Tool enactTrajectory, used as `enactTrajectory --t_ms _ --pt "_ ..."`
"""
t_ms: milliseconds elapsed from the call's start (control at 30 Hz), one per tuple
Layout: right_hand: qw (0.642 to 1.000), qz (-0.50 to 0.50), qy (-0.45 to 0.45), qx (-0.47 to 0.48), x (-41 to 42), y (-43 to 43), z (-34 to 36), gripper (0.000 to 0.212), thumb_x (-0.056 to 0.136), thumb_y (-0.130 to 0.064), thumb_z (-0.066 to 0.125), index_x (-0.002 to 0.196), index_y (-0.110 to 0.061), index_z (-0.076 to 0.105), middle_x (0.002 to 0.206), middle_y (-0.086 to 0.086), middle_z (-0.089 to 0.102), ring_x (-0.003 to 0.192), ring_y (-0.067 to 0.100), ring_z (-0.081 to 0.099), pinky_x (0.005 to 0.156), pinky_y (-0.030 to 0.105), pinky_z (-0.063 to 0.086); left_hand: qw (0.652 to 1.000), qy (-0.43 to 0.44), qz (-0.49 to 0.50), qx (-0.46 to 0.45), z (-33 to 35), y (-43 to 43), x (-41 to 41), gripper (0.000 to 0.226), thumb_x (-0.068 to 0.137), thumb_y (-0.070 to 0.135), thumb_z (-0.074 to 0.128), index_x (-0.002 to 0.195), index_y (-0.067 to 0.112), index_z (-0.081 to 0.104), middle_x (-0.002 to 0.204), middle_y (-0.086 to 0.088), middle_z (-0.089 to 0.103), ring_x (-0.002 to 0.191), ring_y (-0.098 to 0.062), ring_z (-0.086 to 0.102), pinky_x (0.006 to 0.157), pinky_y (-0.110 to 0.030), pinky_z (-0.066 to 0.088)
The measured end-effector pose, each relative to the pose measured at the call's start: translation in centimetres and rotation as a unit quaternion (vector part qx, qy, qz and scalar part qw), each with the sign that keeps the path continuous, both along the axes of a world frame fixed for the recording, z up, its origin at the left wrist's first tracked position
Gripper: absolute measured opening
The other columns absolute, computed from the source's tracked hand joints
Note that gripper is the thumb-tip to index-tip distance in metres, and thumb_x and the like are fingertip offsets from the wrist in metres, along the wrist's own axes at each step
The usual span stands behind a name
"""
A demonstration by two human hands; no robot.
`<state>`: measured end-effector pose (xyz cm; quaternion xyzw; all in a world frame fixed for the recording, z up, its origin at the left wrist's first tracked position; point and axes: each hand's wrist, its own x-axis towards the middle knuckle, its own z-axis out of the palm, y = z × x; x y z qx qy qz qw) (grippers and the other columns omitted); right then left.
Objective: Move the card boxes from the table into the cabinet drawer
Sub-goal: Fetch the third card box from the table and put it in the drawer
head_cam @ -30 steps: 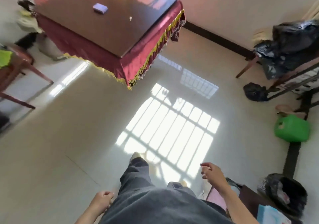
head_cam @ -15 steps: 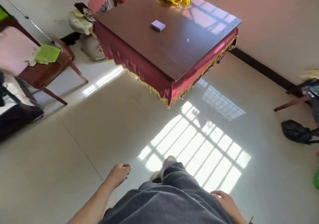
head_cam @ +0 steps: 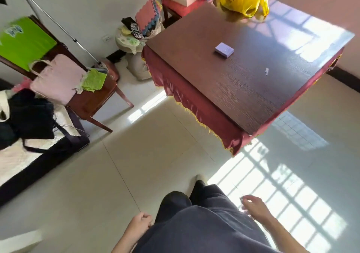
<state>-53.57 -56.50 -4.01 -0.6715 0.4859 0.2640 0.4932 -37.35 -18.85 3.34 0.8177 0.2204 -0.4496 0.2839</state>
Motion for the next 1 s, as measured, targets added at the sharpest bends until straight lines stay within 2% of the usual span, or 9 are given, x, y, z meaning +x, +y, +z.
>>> enactTrajectory --t_ms 67,267,400,467,533,600,733,867,1000 --pt "1.0 0.022 -0.015 0.004 6.1 -0.9 0.7 0.021 0.098 -0.014 0.058 0.111 -0.005 0.071 0.086 0.009 0.072 0.067 0.02 0.068 0.048 0.019 0.047 1.0 0.0 0.018 0.001 1.0 -0.2 3.0 0.012 0.094 0.011 0.057 0.1 0.004 0.063 0.08 -0.01 0.063 0.065 -0.021 0.053 0.055 -0.024 0.038" --pt "0.995 0.053 -0.08 -0.009 21.2 -2.2 2.9 0.022 0.098 -0.014 0.054 0.114 -0.015 0.068 0.093 0.007 0.074 0.077 0.015 0.071 0.054 0.015 0.047 1.0 0.0 0.007 0.0 0.8 -0.3 12.2 0.014 0.095 0.005 0.056 0.107 -0.002 0.061 0.077 -0.011 0.057 0.057 -0.015 0.047 0.049 -0.018 0.034" --pt "0.996 0.023 -0.081 -0.023 27.1 -2.4 3.4 0.022 0.099 -0.014 0.051 0.115 -0.015 0.066 0.097 0.004 0.072 0.082 0.012 0.07 0.053 0.013 0.047 0.999 -0.013 -0.052 0.005 -0.4 -0.8 21.0 0.004 0.094 0.0 0.057 0.092 0.001 0.06 0.066 -0.001 0.051 0.056 -0.008 0.043 0.039 -0.004 0.037" --pt "0.998 -0.007 -0.054 -0.03 28.2 -2.1 3.2 0.022 0.099 -0.013 0.051 0.115 -0.014 0.067 0.101 0.006 0.072 0.08 0.013 0.07 0.053 0.015 0.046 0.995 -0.018 -0.098 0.019 -1.5 -0.9 25.6 0.007 0.094 0.0 0.057 0.096 -0.003 0.062 0.068 -0.003 0.055 0.062 -0.011 0.048 0.045 -0.003 0.039" --pt "0.998 -0.046 -0.034 -0.035 28.8 -1.4 2.9 0.022 0.098 -0.013 0.052 0.112 -0.013 0.068 0.104 0.008 0.071 0.077 0.013 0.07 0.051 0.014 0.046 0.99 -0.019 -0.138 0.031 -2.8 -1.5 30.5 0.023 0.094 0.004 0.058 0.113 -0.008 0.062 0.087 -0.009 0.062 0.078 -0.016 0.054 0.066 -0.016 0.041" --pt "0.994 -0.089 -0.029 -0.049 28.7 -0.6 2.6 0.02 0.096 -0.013 0.055 0.108 -0.013 0.07 0.103 0.007 0.072 0.077 0.015 0.072 0.057 0.02 0.052 0.985 -0.022 -0.171 0.017 -3.2 -3.1 35.4 0.024 0.094 0.01 0.056 0.113 -0.004 0.064 0.098 -0.012 0.065 0.084 -0.016 0.053 0.069 -0.021 0.037" --pt "0.979 -0.199 0.007 -0.041 27.6 1.5 2.5 0.017 0.094 -0.013 0.06 0.102 -0.013 0.075 0.092 0.004 0.077 0.08 0.019 0.073 0.075 0.032 0.057 0.959 0.011 -0.282 0.012 -3.7 -8.6 43.6 0.006 0.097 0.017 0.052 0.097 0.013 0.056 0.096 -0.008 0.06 0.085 -0.019 0.053 0.077 -0.028 0.041" --pt "0.966 -0.252 0.05 -0.026 27.0 3.5 2.0 0.015 0.095 -0.006 0.061 0.093 -0.014 0.074 0.111 0.008 0.074 0.099 0.022 0.066 0.093 0.033 0.047 0.941 0.005 -0.334 -0.049 -3.6 -16.1 50.1 0.017 0.096 0.009 0.054 0.108 0.0 0.06 0.08 -0.01 0.059 0.064 -0.017 0.05 0.054 -0.024 0.042" --pt "0.96 -0.264 0.089 -0.006 27.8 3.8 0.5 0.016 0.097 -0.008 0.06 0.102 -0.007 0.075 0.118 0.01 0.072 0.11 0.024 0.063 0.101 0.034 0.044 0.94 -0.019 -0.329 -0.092 -3.1 -22.8 53.7 0.015 0.096 0.016 0.056 0.108 0.007 0.06 0.085 -0.008 0.062 0.066 -0.014 0.055 0.054 -0.019 0.043"
